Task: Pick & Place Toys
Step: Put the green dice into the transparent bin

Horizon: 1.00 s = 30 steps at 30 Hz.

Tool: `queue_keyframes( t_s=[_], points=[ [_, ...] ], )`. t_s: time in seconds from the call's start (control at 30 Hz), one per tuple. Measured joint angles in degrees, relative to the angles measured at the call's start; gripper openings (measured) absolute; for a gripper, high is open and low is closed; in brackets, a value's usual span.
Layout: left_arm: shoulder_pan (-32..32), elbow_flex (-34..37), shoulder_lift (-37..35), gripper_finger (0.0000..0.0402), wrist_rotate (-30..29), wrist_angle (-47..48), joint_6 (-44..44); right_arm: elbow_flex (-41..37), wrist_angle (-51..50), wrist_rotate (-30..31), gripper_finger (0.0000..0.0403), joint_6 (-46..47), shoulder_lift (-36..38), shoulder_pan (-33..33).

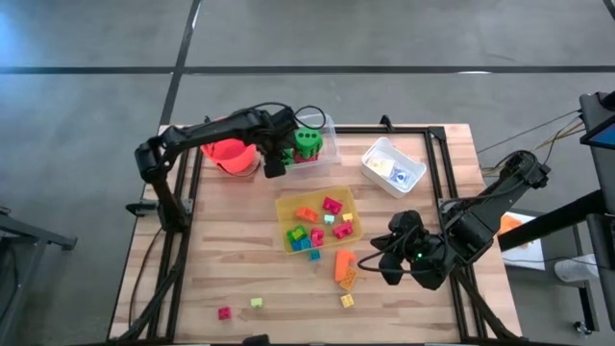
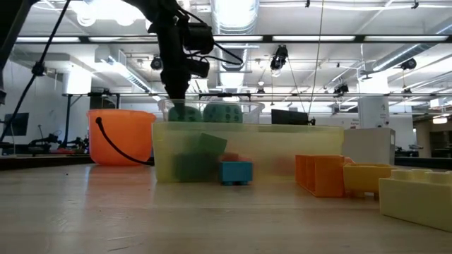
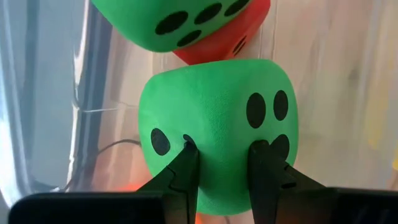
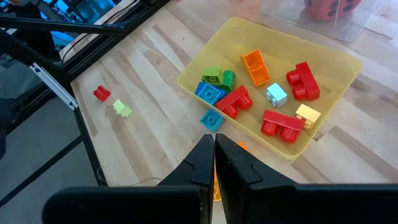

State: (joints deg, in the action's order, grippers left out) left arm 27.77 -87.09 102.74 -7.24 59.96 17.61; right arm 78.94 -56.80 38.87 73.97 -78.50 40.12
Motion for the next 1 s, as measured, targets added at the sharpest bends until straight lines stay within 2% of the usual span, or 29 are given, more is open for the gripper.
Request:
queue_keyframes(
  t_s=[0.3, 1.0],
  points=[
    [0.46, 0.0, 3.51, 0.0086, 0.44, -0.63, 0.85, 0.0, -0.02, -0.07, 0.0012, 0.0, 0.0, 0.0],
    [0.47, 3.06, 3.93, 0.0085, 1.35, -2.74, 0.44, 0.0, 0.0, -0.33, 0.0012, -0.02, 0.0, 0.0]
  ],
)
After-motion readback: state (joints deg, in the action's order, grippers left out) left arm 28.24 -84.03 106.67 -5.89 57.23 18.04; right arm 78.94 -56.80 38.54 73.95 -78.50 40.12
